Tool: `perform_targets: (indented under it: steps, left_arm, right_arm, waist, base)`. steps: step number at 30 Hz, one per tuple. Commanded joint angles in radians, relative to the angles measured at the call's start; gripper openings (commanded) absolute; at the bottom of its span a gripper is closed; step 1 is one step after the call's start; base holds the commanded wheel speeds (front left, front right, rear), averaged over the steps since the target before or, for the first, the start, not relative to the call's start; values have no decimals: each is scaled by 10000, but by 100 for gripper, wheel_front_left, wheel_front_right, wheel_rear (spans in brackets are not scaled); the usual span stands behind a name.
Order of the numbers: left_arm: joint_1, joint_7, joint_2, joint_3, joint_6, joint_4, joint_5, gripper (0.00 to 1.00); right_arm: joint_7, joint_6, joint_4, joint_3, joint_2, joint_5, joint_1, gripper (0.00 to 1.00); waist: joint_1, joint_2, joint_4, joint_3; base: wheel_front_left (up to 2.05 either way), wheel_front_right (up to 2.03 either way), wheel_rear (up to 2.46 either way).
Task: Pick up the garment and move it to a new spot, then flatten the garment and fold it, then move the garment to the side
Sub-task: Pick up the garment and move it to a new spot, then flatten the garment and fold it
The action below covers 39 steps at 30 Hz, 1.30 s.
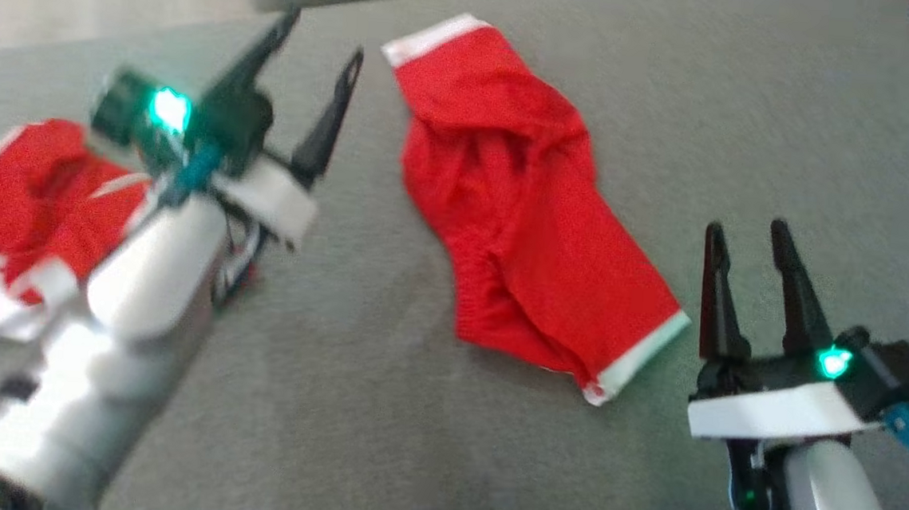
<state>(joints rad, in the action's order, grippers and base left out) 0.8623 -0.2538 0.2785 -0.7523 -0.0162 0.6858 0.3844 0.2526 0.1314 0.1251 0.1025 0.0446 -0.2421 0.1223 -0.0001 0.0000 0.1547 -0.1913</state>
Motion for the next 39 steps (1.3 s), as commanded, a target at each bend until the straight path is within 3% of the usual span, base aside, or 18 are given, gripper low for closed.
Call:
perform_targets:
  steps: [1,10,15,26,39]
  left_arm:
    - [-49,-74,376,506,207,-589,108,100]
    - [-4233,-78,604,1596,1903,-3778,570,100]
    - [-5788,-79,398,2078,2516,-4965,616,100]
    - [-5774,-79,284,2175,2433,-5462,200,100]
    - [-5416,-79,-67,2032,2172,-5066,84,100]
  right_arm:
    - [92,-7,-240,187,56,104,-24,100]
    - [92,-7,17,-21,56,389,-737,100]
    - [92,-7,24,-177,56,458,-935,100]
    - [92,-7,324,300,56,931,-171,100]
    - [-53,-7,3706,1073,56,1304,1616,100]
  waist:
    - [1,0,-828,716]
    - [1,0,-1617,1341]
    - [1,0,-1842,1372]
    - [1,0,-2410,487]
    - [1,0,-3020,28]
  base:
    - [0,0,0]
    - [0,0,0]
    - [0,0,0]
    - [0,0,0]
    - [0,0,0]
